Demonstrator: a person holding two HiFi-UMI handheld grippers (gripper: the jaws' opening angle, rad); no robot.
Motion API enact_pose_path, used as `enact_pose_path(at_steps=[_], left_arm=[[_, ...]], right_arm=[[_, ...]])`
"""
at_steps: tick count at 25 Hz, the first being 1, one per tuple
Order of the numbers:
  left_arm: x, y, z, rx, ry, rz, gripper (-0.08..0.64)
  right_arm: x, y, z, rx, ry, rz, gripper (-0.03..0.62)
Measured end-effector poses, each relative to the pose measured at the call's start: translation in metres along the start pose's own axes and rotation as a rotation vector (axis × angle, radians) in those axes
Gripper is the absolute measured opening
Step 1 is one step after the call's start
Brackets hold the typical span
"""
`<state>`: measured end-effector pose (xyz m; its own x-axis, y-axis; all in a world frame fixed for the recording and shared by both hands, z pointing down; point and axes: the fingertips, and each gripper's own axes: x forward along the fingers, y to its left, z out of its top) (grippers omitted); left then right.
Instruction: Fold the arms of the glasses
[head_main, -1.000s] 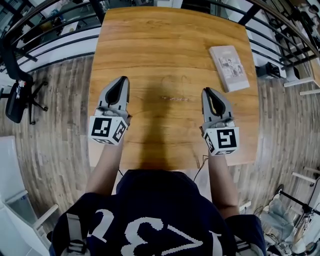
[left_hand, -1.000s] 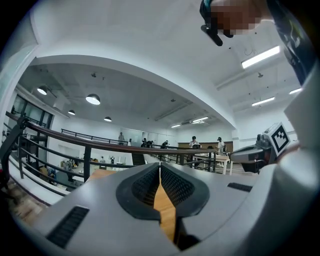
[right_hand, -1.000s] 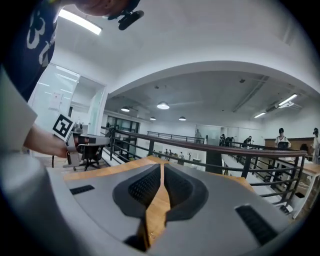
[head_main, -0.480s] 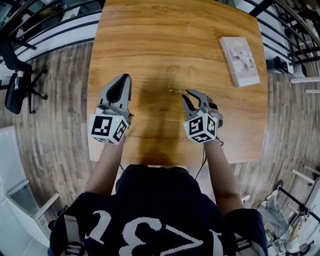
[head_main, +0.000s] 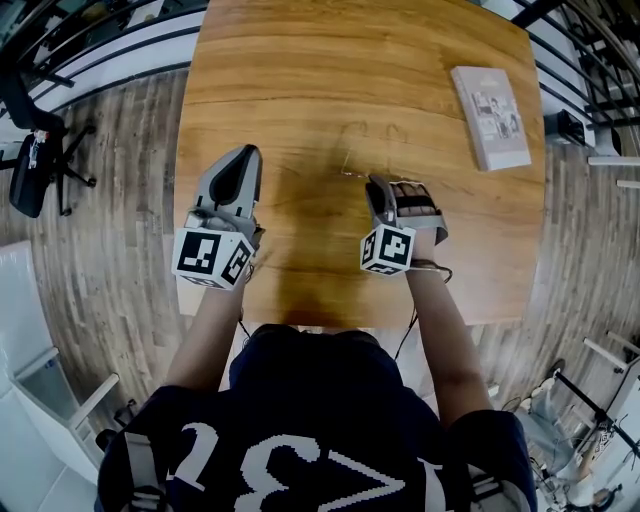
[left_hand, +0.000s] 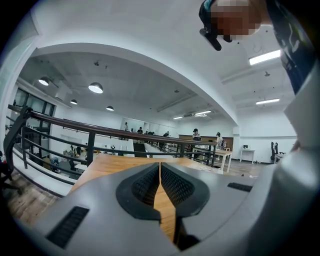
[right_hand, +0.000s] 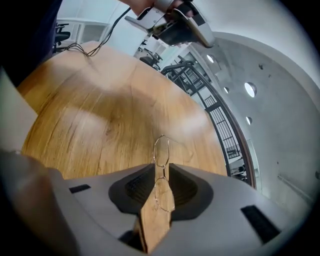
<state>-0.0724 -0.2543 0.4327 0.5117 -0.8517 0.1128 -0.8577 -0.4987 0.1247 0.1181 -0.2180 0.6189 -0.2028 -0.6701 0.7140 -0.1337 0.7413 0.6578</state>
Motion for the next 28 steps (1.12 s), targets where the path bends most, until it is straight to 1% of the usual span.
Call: enact_pose_path(at_steps=[3, 7, 13, 15, 18, 20, 23, 28], left_arm=[[-0.001, 0.001, -0.003, -0.004, 0.005, 0.008, 0.021], [-0.002, 0.002, -0.003, -0.006, 0.007, 0.013, 0.021], [-0.002, -0.002, 0.001, -0.001, 0.0, 0.009, 0.021], [-0.002, -0.004, 0.002, 0.0, -0.002, 0.007, 0.021], [-0.001, -0.005, 0.001, 0.002, -0.002, 0.006, 0.021], [0.0, -0.005, 0.001, 0.001, 0.0, 0.0, 0.021], [0.002, -0.01, 0.001, -0.016, 0.013, -0.044, 0.021], [0.01, -0.032, -0.003, -0.079, 0.052, -0.168, 0.023]], right_arm=[[0.005, -0.001, -0.003, 0.0, 0.008, -0.008, 0.1], [0.006, -0.008, 0.0, -0.011, -0.017, -0.027, 0.047], [0.008, -0.009, 0.0, -0.005, -0.019, -0.013, 0.044], [0.01, -0.008, -0.001, -0.004, -0.014, -0.009, 0.061], [0.011, -0.011, 0.0, 0.002, -0.017, -0.014, 0.05], [0.006, -0.016, 0.004, 0.001, -0.039, -0.028, 0.037], [-0.011, -0.024, 0.01, -0.007, -0.076, -0.048, 0.035], [-0.044, -0.038, 0.021, -0.033, -0.124, -0.07, 0.034]])
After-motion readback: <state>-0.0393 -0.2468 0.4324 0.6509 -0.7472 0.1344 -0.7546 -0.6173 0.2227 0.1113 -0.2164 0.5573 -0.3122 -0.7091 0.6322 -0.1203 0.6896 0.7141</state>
